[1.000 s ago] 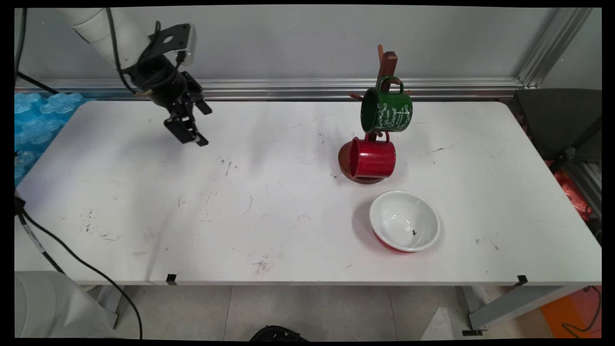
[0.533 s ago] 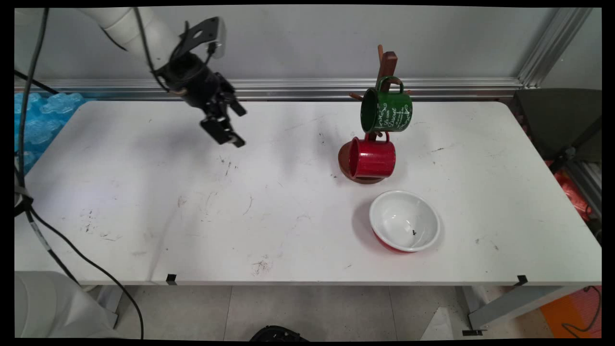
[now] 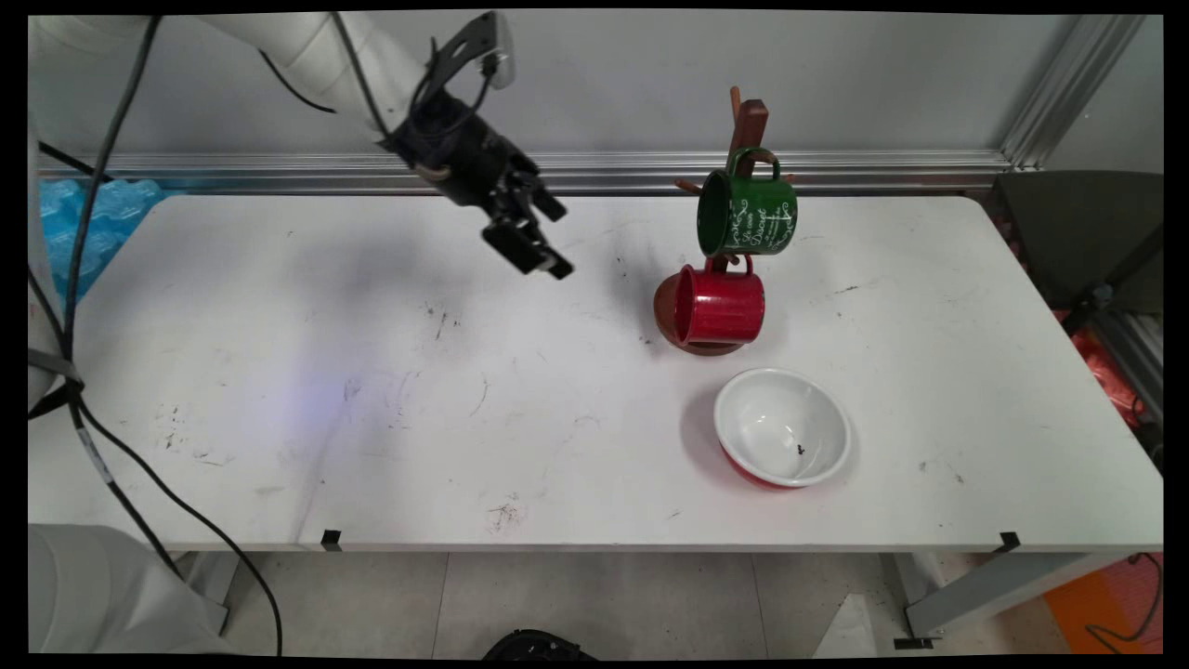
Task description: Pick up the green mug from the rack
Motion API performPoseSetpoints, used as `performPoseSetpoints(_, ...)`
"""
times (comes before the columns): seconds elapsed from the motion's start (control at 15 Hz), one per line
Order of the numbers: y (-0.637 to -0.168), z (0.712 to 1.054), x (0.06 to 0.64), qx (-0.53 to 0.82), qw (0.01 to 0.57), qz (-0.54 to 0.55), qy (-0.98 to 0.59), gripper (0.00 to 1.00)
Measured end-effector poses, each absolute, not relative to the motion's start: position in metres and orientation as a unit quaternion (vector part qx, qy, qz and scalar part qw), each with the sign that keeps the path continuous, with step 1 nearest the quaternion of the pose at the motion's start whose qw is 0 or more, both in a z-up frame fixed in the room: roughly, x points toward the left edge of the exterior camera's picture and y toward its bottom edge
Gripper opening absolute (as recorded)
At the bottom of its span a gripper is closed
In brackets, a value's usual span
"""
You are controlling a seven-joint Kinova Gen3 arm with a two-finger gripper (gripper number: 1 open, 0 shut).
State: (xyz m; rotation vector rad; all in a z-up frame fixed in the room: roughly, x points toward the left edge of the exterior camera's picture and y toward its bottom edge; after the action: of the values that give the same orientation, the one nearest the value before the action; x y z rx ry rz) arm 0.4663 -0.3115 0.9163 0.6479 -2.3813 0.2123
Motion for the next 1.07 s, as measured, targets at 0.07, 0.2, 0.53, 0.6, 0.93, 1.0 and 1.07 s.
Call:
performPoseSetpoints(0.07,-0.313,0.916,0.460,0.249,0.337,0.080,-0.905,1.00)
performPoseSetpoints(0.2,-0.316,0.917,0.446,0.252,0.360,0.078,-0.895,1.00)
performPoseSetpoints(0.53,-0.320,0.917,0.423,0.262,0.407,0.078,-0.872,1.00)
performPoseSetpoints(0.6,-0.321,0.916,0.420,0.264,0.416,0.079,-0.867,1.00)
performPoseSetpoints(0.93,-0.321,0.910,0.405,0.271,0.454,0.081,-0.845,1.00)
performPoseSetpoints(1.0,-0.321,0.909,0.404,0.272,0.458,0.081,-0.842,1.00)
performPoseSetpoints(1.07,-0.321,0.907,0.402,0.274,0.464,0.082,-0.839,1.00)
